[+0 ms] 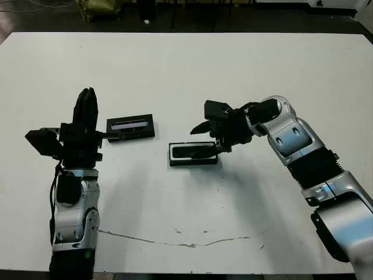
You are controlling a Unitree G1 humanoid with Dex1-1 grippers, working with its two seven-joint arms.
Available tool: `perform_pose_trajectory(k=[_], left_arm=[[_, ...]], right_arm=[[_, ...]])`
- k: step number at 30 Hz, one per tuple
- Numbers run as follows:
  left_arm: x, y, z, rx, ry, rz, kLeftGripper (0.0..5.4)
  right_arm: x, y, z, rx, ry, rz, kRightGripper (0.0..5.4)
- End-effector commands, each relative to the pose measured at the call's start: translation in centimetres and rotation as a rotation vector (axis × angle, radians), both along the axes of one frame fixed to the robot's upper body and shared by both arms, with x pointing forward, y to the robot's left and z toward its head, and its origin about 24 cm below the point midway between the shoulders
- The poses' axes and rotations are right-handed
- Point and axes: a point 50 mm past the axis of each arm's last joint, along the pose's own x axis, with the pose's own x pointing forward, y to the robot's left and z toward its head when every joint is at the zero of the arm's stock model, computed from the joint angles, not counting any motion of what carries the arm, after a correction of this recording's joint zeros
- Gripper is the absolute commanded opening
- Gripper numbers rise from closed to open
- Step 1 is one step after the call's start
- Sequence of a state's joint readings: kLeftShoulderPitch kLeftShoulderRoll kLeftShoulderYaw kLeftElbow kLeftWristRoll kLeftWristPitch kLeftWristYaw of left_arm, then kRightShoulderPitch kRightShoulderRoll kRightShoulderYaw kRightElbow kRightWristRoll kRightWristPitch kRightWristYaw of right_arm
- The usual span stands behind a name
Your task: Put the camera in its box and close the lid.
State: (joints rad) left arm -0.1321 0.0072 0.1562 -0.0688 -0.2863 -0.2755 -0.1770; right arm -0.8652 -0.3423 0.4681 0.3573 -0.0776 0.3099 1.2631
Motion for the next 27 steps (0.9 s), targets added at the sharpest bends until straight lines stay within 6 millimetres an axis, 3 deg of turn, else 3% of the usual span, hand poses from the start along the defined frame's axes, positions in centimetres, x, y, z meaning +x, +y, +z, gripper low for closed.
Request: perform_pose_trajectory(k=[1, 7, 17, 20, 27], left_arm=[[-0.2, 0.2, -0.8, 0.002, 0.036, 0.007, 0.0], [-0.2, 0.2, -0.8, 0.004, 0.031, 0.005, 0.0], [-0.1, 0.1, -0.7, 0.005, 0.035, 0.007, 0.0], [-0.1, 0.1, -0.7, 0.011, 0.033, 0.011, 0.0], [0.0, 0.4, -0.4, 0.031, 0.019, 0.009, 0.0]], right_arm=[[-0.2, -0.4, -0.6, -0.012, 0.016, -0.013, 4.07], [-0.1, -0.4, -0.4, -0.01, 0.001, -0.003, 5.39], [0.1, -1.5, 2.0, 0.15, -0.026, -0.064, 5.39], [-0.4, -2.7, 3.2, 0.256, -0.064, -0.153, 5.11], [-2.4, -7.0, 4.8, 0.566, -0.22, -0.474, 3.57]])
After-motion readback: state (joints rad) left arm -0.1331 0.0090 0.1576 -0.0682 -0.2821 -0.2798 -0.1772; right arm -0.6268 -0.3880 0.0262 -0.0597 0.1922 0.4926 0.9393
